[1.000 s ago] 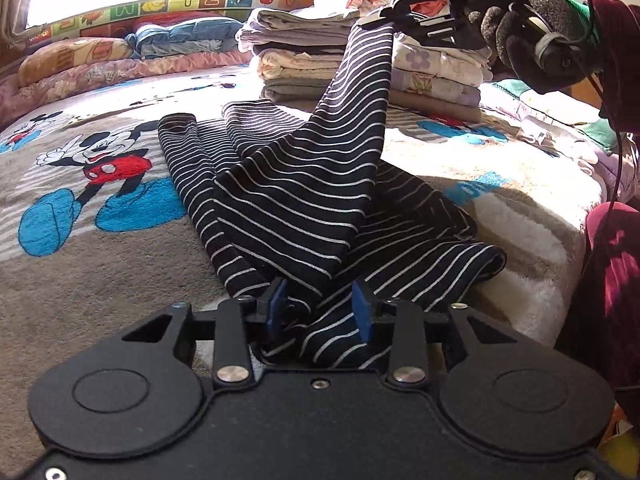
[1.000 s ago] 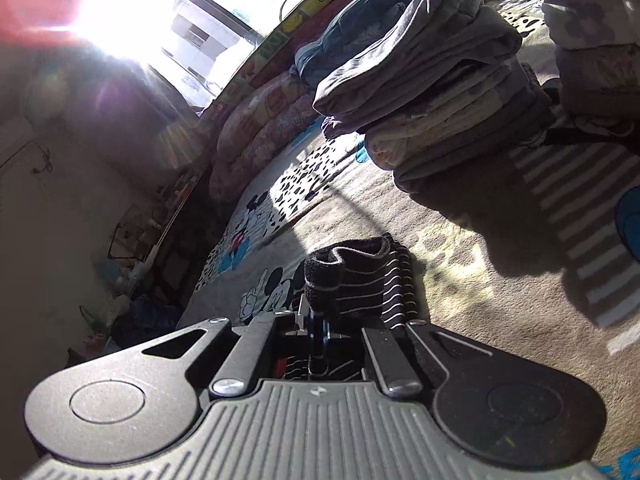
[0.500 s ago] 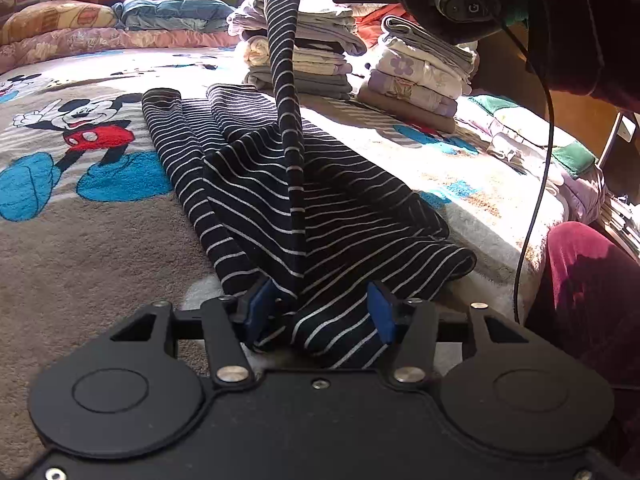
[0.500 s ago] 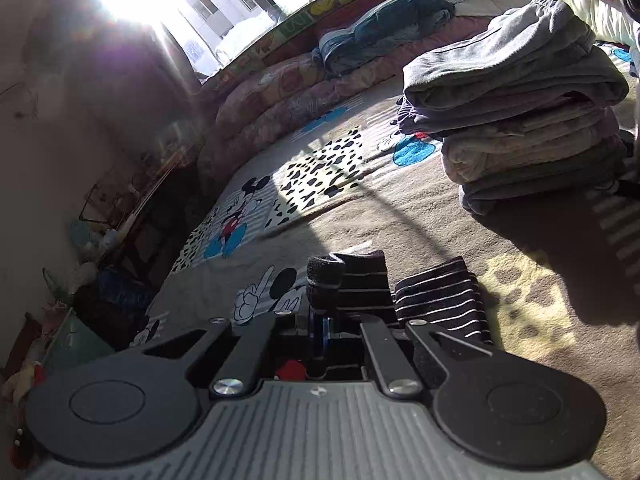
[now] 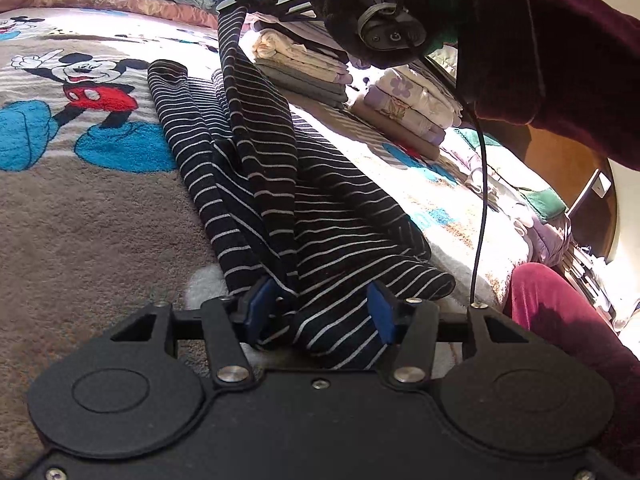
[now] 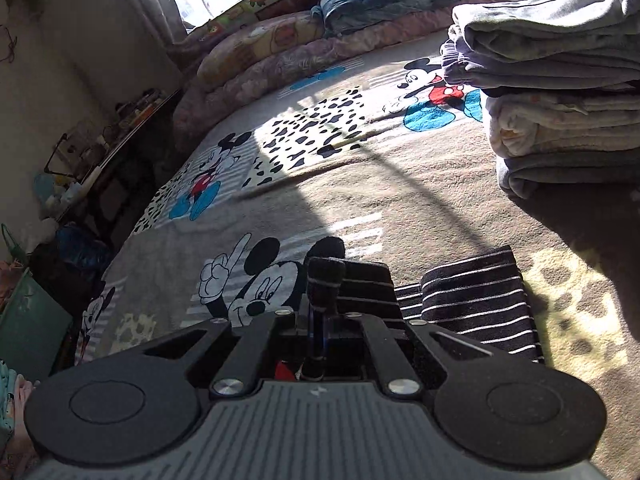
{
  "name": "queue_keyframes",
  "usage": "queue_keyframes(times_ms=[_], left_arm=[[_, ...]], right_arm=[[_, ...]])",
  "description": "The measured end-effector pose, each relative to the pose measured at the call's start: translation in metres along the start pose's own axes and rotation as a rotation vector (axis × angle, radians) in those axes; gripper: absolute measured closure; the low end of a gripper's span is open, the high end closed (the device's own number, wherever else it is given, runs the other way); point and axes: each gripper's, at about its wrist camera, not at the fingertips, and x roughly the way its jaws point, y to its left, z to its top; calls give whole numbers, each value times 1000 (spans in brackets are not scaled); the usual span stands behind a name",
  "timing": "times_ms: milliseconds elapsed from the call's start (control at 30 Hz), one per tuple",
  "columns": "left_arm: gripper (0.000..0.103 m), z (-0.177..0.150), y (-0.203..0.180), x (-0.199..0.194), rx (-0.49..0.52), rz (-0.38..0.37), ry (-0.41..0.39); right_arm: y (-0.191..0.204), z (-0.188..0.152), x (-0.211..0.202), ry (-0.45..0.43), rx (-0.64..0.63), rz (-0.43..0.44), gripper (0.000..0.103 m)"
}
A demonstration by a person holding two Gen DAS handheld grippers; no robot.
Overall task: Fold clothes
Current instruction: 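Lift the pants high with the right gripper while the left gripper holds its end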
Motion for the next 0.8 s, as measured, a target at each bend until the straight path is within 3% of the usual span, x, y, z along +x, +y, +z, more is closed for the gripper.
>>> queue_keyframes(times_ms=[433,533,633,800], left_arm=[[52,3,19,-2,-108,-77,3],[52,3,21,-1,-121,-84,4],[52,3,22,0,-126,-88,4],[52,5,25,2,-130,-89,6]], right_arm=[[-8,-5,57,81,-17,-79,96],[-12,-4,57,52,-15,-46,89],[-19,0,47,11,-31,-4,66],[-32,4,32,2,-91,18,56]])
